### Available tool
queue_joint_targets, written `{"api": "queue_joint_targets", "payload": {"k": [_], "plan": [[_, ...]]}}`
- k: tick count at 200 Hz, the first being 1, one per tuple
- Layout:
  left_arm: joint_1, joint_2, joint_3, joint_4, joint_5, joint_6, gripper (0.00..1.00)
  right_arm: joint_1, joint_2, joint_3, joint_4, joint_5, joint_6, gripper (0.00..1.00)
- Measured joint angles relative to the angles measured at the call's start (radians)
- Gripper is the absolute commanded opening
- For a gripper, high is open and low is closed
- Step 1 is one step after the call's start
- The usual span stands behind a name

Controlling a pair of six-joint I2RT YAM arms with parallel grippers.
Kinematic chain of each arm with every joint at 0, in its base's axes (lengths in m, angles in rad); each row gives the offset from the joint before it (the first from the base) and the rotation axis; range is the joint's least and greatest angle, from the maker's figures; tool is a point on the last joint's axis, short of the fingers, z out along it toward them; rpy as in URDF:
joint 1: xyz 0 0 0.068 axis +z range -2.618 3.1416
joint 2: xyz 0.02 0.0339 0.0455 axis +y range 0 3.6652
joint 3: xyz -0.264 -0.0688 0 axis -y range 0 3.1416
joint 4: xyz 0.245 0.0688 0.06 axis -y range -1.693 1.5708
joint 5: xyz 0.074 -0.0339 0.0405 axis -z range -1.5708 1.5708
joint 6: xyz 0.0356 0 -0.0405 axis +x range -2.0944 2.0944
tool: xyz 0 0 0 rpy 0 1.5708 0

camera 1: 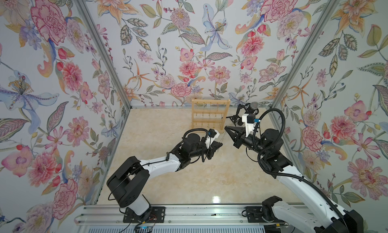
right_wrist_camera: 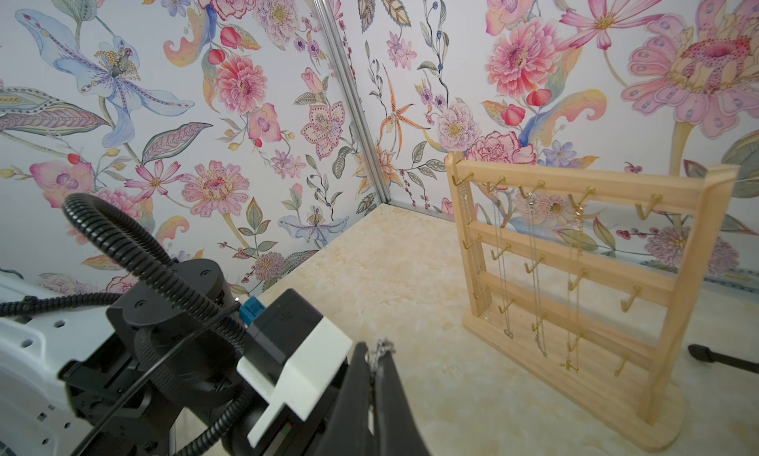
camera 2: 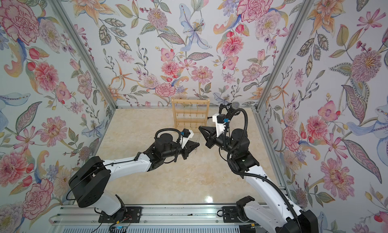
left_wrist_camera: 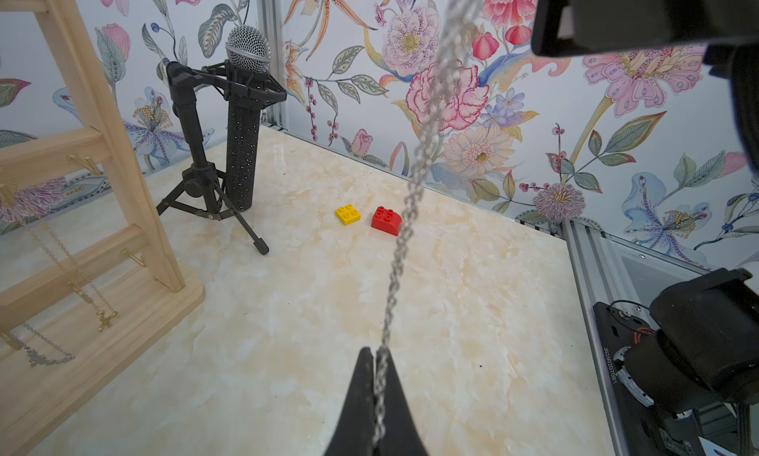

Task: Take the necklace off the jewelry display stand
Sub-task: Place the necklace at the center of the board.

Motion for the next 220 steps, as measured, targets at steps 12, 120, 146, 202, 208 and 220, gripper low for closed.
{"api": "queue_joint_targets", "payload": {"k": [12,120,146,202,208,220], "plan": [[-0.001,-0.031,-0.022,-0.003,-0.012,-0.014,0.00,0.002,0.008,0.000,0.000,-0.009,0.002,0.00],[-0.021,-0.227,-0.199,-0.029,-0.067,-0.146,0.00,0.109,0.107,0.023,0.000,-0.052,0.014,0.00],[-0.023,-0.285,-0.254,-0.037,-0.080,-0.191,0.00,0.159,0.130,0.029,-0.001,-0.047,0.014,0.00],[-0.026,-0.426,-0.346,-0.125,-0.153,-0.270,0.00,0.299,0.255,0.093,-0.004,0.009,-0.024,0.00],[-0.026,-0.443,-0.358,-0.135,-0.163,-0.280,0.00,0.313,0.272,0.103,-0.004,0.016,-0.028,0.00],[-0.026,-0.478,-0.388,-0.154,-0.181,-0.303,0.00,0.332,0.302,0.115,-0.002,0.026,-0.035,0.00]]}}
